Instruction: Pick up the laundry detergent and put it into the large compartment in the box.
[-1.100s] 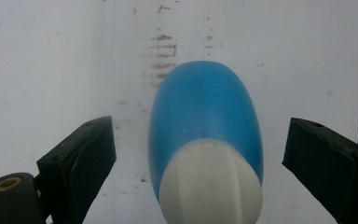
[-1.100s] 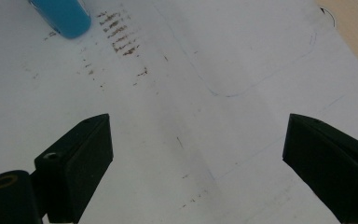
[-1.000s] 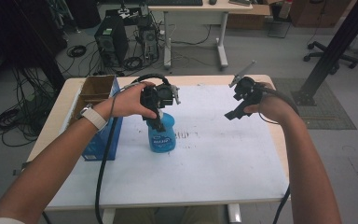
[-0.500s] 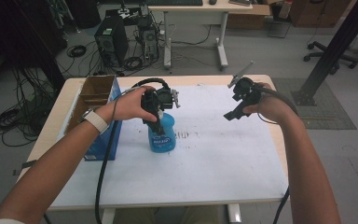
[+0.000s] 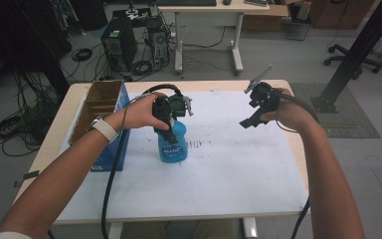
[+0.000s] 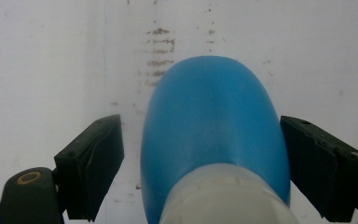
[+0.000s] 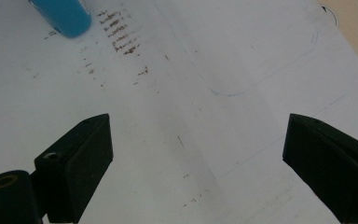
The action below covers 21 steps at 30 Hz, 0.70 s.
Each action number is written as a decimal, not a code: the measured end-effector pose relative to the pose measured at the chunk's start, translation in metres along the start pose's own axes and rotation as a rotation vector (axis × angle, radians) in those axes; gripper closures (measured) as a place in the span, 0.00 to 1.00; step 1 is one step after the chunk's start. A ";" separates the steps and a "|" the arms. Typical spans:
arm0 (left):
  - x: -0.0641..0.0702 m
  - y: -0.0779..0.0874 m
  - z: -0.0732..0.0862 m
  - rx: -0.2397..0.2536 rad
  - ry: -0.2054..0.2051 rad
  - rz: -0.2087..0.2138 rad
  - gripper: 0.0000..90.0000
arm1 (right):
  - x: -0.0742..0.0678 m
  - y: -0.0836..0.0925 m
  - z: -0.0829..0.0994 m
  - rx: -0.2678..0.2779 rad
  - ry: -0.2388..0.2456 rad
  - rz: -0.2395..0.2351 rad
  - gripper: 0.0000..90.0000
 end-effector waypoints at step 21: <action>0.002 -0.003 0.003 0.016 -0.007 0.019 0.40 | -0.001 -0.001 -0.001 0.001 0.000 0.000 0.09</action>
Point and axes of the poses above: each handheld gripper's, and its own axes: y roughly backward along the jaws, z roughly out of its underside, x roughly to its right, the point moved 10 cm from there along -y, roughly forward along the jaws
